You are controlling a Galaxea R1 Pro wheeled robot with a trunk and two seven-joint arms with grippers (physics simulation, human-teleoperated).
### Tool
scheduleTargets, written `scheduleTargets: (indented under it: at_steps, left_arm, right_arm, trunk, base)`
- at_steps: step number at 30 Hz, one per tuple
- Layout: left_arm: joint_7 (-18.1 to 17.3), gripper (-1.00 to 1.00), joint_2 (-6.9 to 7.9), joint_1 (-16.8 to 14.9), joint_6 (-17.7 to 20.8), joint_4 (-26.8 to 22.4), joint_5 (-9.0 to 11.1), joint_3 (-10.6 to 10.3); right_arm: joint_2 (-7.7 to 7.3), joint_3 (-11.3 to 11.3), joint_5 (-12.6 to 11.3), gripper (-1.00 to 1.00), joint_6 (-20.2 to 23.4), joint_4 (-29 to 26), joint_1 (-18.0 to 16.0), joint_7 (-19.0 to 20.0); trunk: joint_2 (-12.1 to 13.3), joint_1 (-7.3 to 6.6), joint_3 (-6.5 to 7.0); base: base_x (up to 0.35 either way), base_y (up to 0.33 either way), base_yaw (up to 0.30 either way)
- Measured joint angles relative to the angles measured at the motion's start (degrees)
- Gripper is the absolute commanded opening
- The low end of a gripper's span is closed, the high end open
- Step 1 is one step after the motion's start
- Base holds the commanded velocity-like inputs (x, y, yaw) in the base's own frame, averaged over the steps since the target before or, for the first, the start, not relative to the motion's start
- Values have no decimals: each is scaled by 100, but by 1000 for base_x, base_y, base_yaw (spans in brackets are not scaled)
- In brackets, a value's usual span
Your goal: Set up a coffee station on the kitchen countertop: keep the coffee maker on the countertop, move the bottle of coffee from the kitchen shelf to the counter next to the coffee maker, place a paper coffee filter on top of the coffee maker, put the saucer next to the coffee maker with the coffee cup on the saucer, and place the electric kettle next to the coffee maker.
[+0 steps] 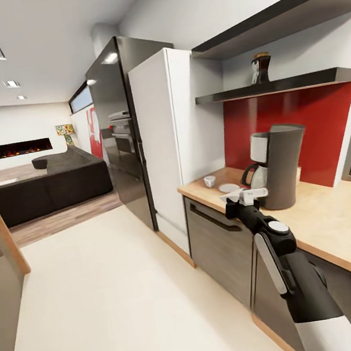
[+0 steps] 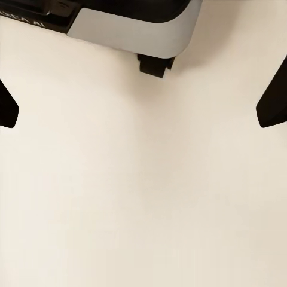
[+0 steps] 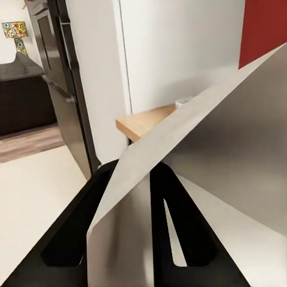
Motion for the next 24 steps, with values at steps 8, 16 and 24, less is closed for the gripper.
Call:
scheduleTargets:
  at_steps: [8,16,24]
  left_arm:
    - [0,100,0,0,0,-1,0,0]
    - [0,100,0,0,0,1,0,0]
    - [0,100,0,0,0,4,0,-1]
  right_arm:
    - [0,0,0,-100,0,0,0,0]
    - [0,2,0,-100,0,0,0,0]
    - [0,7,0,-100,1,0,0,1]
  trunk:
    - [0,0,0]
    - [0,0,0]
    - [0,1,0]
  base:
    - [300,220,0]
    - [300,220,-2]
    - [261,195,-126]
